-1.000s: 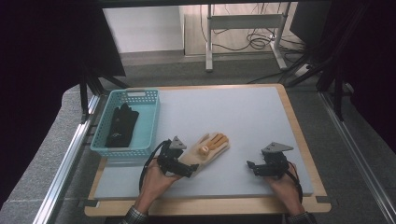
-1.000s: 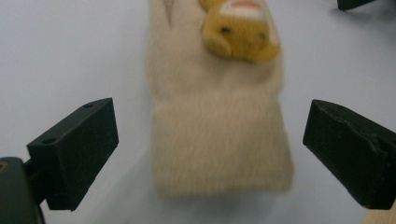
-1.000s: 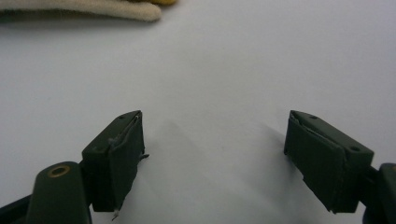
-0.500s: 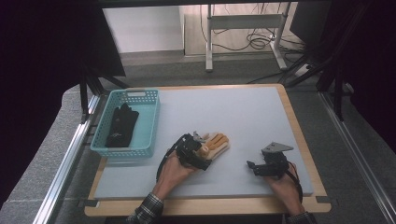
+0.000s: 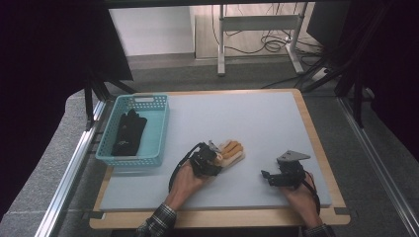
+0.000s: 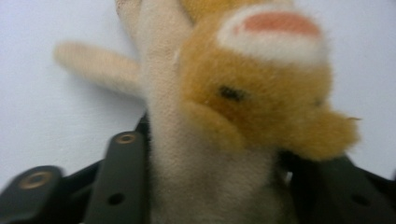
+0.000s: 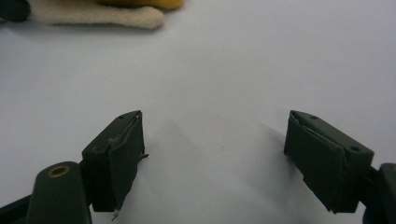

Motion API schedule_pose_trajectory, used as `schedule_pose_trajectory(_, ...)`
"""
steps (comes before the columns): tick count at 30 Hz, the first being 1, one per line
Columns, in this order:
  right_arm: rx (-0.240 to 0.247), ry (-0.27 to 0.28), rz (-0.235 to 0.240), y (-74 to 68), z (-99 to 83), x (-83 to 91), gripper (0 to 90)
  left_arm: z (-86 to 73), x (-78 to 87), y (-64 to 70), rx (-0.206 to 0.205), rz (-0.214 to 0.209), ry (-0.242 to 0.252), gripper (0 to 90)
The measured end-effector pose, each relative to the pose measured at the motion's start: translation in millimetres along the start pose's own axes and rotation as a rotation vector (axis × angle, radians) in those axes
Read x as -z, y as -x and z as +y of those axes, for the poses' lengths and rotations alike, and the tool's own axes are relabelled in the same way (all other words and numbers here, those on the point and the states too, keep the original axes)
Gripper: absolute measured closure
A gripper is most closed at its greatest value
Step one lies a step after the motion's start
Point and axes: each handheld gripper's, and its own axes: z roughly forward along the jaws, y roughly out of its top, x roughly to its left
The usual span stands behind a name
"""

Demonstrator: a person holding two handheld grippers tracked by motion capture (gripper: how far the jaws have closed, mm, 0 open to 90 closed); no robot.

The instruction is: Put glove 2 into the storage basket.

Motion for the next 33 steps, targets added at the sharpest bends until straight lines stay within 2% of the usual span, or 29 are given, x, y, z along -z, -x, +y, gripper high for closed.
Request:
schedule_pose_trajectory(3, 0.0, 0.0, 0.0, 0.0, 0.0, 0.0, 19.5, -0.6, 2.2, -2.1, 0.006, -0.007, 0.015, 62.5)
schedule_pose_trajectory(9, -0.002, 0.0, 0.0, 0.0, 0.0, 0.0, 19.5, 3.9, 11.5, -11.9, 0.038, 0.0, 0.027, 68.0)
schedule_pose_trajectory(20, -0.002, 0.001, 0.001, 0.0, 0.0, 0.0, 19.4, 17.1, 46.1, -33.8, 0.079, 0.035, 0.073, 71.3)
schedule_pose_trajectory(28, -0.001, 0.001, 0.001, 0.1, 0.0, 0.0, 19.4, 23.0, 73.0, -55.5, 0.102, 0.102, 0.088, 71.3)
schedule_pose_trajectory(33, -0.002, 0.001, 0.001, 0.0, 0.0, 0.0, 19.4, 24.6, 89.9, -71.7, 0.135, 0.154, 0.089, 71.2)
